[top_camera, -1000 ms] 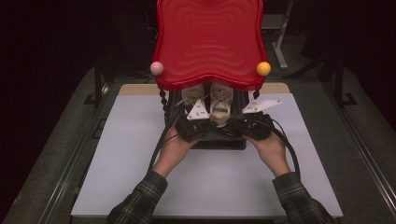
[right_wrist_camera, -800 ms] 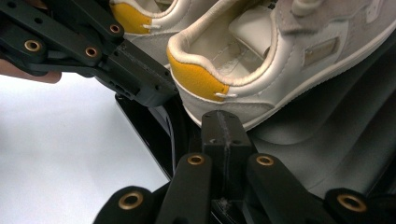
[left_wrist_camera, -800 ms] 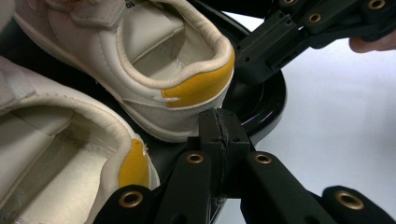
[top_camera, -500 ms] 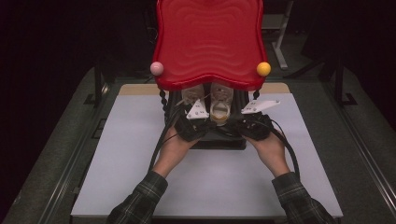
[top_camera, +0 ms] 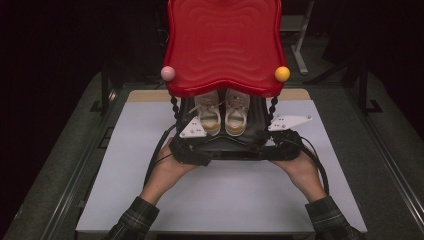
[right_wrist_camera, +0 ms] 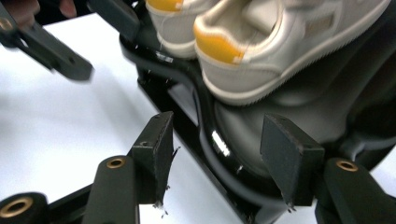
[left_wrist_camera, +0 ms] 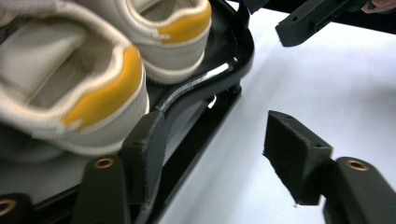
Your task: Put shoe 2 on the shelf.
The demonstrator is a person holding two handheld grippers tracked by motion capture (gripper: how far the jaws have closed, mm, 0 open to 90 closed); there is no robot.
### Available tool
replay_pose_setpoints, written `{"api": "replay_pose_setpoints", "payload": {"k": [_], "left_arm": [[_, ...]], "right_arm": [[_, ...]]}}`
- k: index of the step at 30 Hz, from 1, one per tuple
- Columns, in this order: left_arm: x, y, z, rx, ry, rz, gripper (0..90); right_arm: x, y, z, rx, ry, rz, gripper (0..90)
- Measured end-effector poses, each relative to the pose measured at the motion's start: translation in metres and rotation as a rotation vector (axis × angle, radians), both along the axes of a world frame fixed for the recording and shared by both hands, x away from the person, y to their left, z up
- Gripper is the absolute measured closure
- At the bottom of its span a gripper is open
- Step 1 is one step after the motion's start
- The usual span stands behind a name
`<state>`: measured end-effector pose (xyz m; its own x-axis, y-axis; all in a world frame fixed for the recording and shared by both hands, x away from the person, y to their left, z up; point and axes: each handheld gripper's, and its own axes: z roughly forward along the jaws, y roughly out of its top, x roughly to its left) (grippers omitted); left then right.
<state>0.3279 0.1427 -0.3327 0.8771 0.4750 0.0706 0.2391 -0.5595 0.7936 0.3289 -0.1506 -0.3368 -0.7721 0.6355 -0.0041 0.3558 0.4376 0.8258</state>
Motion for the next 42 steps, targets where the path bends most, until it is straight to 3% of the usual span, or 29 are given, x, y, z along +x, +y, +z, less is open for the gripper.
{"api": "replay_pose_setpoints", "payload": {"k": [7,19,25,32,37,40,42], "left_arm": [[-0.018,0.024,-0.009,0.011,0.013,0.039,32.3],[-0.044,0.077,-0.049,0.050,0.064,0.118,28.0],[-0.055,0.104,-0.068,0.109,0.084,0.160,24.2],[-0.062,0.129,-0.092,0.150,0.165,0.190,14.1],[-0.066,0.143,-0.103,0.144,0.165,0.225,13.3],[-0.067,0.149,-0.110,0.144,0.170,0.239,13.3],[-0.069,0.152,-0.113,0.122,0.158,0.237,13.1]], "right_arm": [[-0.014,-0.013,-0.009,-0.017,0.027,-0.009,36.2],[-0.040,-0.048,-0.038,-0.023,0.085,-0.052,27.3],[-0.053,-0.072,-0.056,-0.030,0.112,-0.099,23.9],[-0.063,-0.099,-0.084,-0.056,0.151,-0.147,13.7],[-0.070,-0.113,-0.101,-0.066,0.168,-0.190,9.6],[-0.073,-0.114,-0.111,-0.097,0.183,-0.211,6.4],[-0.075,-0.114,-0.118,-0.127,0.189,-0.215,2.9]]}}
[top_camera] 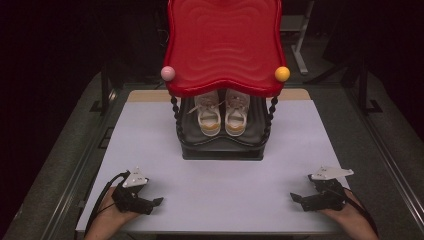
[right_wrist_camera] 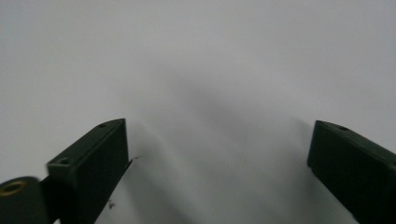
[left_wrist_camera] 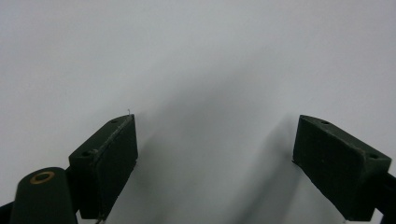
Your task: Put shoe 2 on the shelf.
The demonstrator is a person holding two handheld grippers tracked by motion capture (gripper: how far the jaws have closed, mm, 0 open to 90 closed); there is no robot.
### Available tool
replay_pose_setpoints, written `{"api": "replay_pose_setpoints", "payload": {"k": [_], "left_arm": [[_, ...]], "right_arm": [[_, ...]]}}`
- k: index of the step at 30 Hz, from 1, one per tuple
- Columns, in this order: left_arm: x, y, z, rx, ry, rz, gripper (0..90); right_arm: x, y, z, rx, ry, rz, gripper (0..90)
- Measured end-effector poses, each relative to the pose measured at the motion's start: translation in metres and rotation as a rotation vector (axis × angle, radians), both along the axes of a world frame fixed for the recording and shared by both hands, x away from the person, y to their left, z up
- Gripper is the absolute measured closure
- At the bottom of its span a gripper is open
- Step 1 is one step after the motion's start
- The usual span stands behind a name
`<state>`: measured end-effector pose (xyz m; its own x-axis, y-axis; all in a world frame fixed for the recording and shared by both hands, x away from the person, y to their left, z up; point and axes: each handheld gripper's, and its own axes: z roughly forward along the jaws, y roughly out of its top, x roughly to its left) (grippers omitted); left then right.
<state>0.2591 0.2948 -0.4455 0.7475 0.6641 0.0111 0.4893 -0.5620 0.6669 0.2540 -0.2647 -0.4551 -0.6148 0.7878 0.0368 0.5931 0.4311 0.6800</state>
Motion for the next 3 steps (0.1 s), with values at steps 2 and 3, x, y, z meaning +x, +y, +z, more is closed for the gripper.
{"api": "replay_pose_setpoints", "payload": {"k": [2,3], "left_arm": [[-0.0023,0.0033,-0.0036,-0.032,-0.027,-0.007,13.0],[-0.0040,0.0052,-0.0060,-0.053,-0.044,-0.008,13.0]], "right_arm": [[-0.0023,0.0002,-0.0024,-0.006,-0.023,0.003,2.5],[-0.0025,0.0001,-0.0024,-0.005,-0.022,-0.002,2.5]]}}
